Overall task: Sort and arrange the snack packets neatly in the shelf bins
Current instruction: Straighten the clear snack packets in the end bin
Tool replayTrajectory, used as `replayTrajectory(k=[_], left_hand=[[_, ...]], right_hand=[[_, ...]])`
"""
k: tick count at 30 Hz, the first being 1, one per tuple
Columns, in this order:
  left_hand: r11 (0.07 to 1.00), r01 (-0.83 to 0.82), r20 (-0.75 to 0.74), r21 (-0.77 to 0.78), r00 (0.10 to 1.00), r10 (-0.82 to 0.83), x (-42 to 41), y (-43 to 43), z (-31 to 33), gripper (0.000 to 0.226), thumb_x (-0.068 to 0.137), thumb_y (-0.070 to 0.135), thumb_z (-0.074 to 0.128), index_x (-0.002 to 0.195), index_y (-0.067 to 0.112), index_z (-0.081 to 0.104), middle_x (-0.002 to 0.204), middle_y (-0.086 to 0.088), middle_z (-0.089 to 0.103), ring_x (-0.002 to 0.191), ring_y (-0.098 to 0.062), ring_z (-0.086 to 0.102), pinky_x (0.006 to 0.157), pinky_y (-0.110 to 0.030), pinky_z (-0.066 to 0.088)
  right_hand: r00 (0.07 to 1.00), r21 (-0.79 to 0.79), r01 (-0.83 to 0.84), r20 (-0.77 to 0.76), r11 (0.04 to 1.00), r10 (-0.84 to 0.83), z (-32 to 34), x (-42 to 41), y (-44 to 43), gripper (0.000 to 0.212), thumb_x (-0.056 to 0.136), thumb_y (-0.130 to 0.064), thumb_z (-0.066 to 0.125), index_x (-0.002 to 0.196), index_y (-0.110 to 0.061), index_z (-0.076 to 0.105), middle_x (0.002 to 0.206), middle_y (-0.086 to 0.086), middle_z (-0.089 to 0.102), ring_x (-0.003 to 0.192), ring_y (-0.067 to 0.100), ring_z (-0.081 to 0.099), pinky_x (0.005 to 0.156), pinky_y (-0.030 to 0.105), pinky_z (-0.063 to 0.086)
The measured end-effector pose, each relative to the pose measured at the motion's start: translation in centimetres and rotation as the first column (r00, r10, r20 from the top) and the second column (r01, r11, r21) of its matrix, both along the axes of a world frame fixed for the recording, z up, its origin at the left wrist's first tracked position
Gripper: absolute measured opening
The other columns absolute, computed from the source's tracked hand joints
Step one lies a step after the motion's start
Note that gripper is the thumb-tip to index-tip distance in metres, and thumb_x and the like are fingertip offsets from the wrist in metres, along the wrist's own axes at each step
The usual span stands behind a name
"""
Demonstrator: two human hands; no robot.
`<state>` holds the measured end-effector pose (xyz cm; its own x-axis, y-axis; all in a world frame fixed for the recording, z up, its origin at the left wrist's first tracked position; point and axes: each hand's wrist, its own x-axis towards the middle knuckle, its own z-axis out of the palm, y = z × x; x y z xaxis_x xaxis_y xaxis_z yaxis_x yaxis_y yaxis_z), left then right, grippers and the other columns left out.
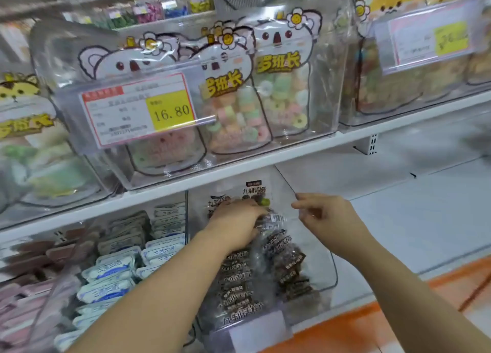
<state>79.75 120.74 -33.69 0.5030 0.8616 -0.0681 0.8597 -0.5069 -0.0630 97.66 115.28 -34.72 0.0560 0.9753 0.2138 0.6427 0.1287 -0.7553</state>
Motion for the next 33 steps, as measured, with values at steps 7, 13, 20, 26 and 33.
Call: replayTrajectory(k=[7,13,20,26,33], left_hand=[[0.976,-0.164,0.142,0.146,0.979,0.143,0.9,2.1,1.4,0.025,0.098,0.023,0.039,0.107,0.029,0.061,0.105,0.004,0.064,0.086,-0.018,0.06,0.067,-0.027,0.046],[0.919,-0.357,0.675,0.165,0.72,0.159,-1.0,-1.6,2.8,0.018,0.095,0.023,0.05,0.106,0.021,0.064,0.093,0.006,0.069,0.073,-0.014,0.06,0.067,-0.025,0.045],[0.975,-0.18,0.879,-0.13,0.434,0.198,0.4,-4.8,3.7,0.017,0.089,0.022,0.061,0.08,0.037,0.064,0.078,0.014,0.07,0.073,-0.008,0.067,0.076,-0.03,0.055],[0.967,-0.212,0.757,-0.141,0.606,0.243,0.5,-2.4,3.4,0.017,0.092,0.027,0.056,0.107,0.029,0.062,0.1,0.012,0.068,0.077,0.0,0.063,0.07,-0.008,0.046],[0.992,-0.112,-0.204,-0.064,0.974,0.096,1.1,1.3,0.7,0.049,0.082,0.049,0.063,0.127,0.035,0.051,0.122,0.006,0.058,0.107,-0.018,0.054,0.095,-0.035,0.042]], right_hand=[[0.992,-0.003,-0.067,-0.108,0.998,0.067,-0.1,0.8,-0.1,0.024,0.087,-0.01,0.06,0.106,-0.02,0.071,0.127,-0.007,0.058,0.095,0.005,0.061,0.079,0.004,0.041],[0.946,-0.016,-0.124,-0.304,0.992,0.113,1.2,1.8,-0.5,0.056,0.082,-0.029,0.069,0.133,-0.03,0.046,0.126,-0.014,0.051,0.12,0.004,0.047,0.102,0.03,0.04],[0.86,-0.041,-0.215,-0.482,0.976,0.169,1.9,1.0,-2.0,0.043,0.07,-0.04,0.077,0.11,-0.029,0.065,0.105,-0.011,0.069,0.103,0.005,0.062,0.093,0.031,0.048],[0.771,0.037,0.231,-0.617,0.972,-0.16,1.5,3.1,-2.4,0.011,0.081,-0.027,0.07,0.075,-0.018,0.069,0.066,-0.006,0.068,0.065,0.01,0.061,0.059,0.024,0.043],[0.82,-0.107,0.212,-0.522,0.971,-0.237,0.0,5.0,-2.0,0.018,0.079,-0.009,0.068,0.095,-0.018,0.067,0.092,0.002,0.07,0.087,0.019,0.065,0.076,0.033,0.05]])
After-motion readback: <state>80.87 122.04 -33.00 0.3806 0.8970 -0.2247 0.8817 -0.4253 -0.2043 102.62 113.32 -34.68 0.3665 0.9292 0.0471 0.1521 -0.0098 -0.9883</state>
